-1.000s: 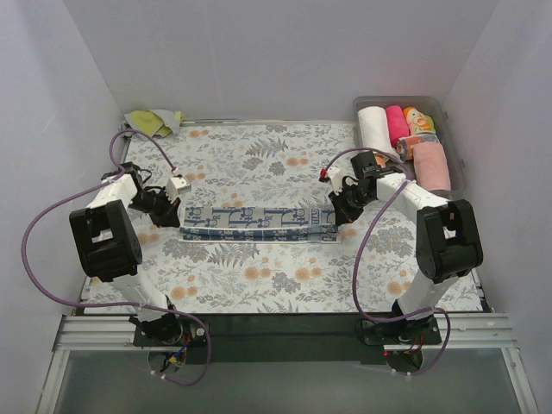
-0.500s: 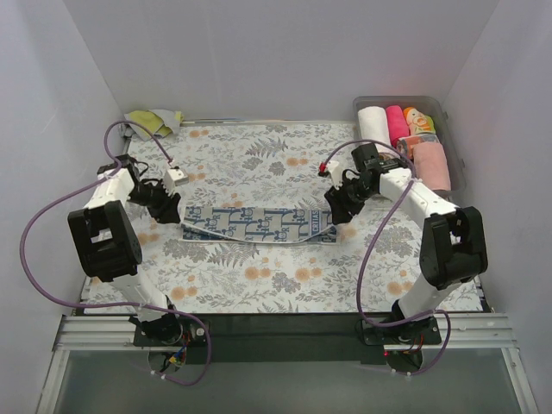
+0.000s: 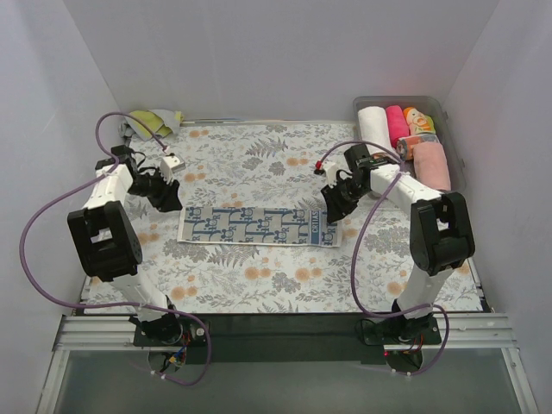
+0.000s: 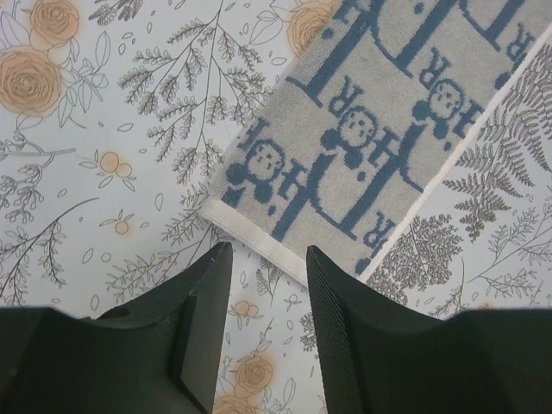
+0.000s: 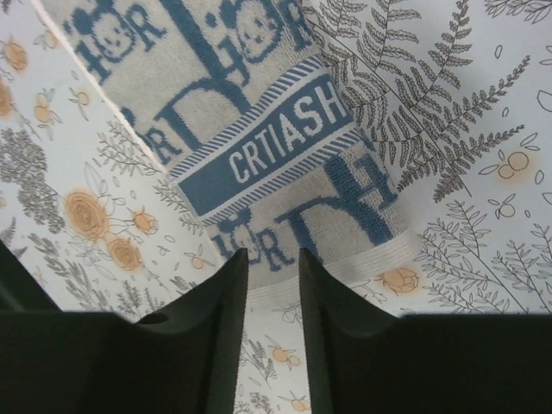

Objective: Roll the towels
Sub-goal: Fold the towel

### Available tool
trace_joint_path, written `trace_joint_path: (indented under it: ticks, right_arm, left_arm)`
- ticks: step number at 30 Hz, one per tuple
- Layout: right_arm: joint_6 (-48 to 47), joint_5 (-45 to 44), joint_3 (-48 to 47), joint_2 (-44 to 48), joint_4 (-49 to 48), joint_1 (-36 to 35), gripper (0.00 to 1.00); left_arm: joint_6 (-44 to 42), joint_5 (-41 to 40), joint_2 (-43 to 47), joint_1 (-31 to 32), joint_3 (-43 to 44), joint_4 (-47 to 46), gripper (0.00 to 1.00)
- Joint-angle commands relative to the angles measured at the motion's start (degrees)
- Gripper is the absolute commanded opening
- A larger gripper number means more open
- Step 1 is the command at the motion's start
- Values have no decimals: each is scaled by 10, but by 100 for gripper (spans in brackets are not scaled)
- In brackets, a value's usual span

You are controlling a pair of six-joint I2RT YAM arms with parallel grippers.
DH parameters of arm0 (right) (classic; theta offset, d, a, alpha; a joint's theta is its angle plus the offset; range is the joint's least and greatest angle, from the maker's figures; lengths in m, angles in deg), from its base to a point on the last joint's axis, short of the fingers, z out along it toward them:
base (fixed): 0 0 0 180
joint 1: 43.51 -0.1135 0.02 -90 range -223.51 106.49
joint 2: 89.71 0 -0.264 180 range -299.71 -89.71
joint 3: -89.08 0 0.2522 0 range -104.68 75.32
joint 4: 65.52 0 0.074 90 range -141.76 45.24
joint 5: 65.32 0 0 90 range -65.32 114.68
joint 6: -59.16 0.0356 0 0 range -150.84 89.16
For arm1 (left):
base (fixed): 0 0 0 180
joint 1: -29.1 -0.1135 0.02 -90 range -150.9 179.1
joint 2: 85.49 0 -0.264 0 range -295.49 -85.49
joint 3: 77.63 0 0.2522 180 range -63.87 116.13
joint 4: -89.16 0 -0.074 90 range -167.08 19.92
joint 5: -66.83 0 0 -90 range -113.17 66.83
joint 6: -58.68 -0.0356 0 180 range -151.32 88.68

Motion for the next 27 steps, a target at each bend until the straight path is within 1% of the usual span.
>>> trace_joint_path:
  ticks: [1,3,5,7,8,9,15,18,20,22,24,25,27]
  right_arm:
    - [33,-28,4,-24,-44,-8,28]
    - [36,-39,-2,-41,-58,-10,23]
    - [35,-57,-6,-54,-66,-10,21]
    - [33,-77,-15,-75,-70,-9,20]
    - [28,-84,-18,-82,-71,-9,20]
    - [27,-91,-25,-95,-73,-9,20]
    - [30,-112,-47,-137,-73,-9,20]
    - [29,-104,-33,-133,-73,-10,20]
    - [26,-89,-5,-125,-70,-13,20]
    - [21,-72,30,-102,-68,-21,20]
    - [15,-45,47,-76,-58,-33,21]
    - [8,-15,56,-65,-45,-50,21]
    - [6,9,70,-32,-34,-70,23]
  left_arm:
    - [45,20,0,22,-13,-53,36]
    - [77,20,-15,33,-18,-73,31]
    - [115,12,-28,45,-31,-104,25]
    - [137,4,-42,50,-37,-121,22]
    - [147,-4,-50,51,-37,-128,19]
    - [169,-19,-69,52,-35,-139,18]
    - [222,-96,-132,51,-9,-182,12]
    - [227,-109,-159,51,30,-183,11]
    - [229,-111,-184,50,52,-182,11]
    - [235,-109,-209,51,92,-182,11]
    - [237,-106,-228,52,127,-173,13]
    - [239,-99,-234,51,161,-171,17]
    - [242,-84,-245,51,193,-160,22]
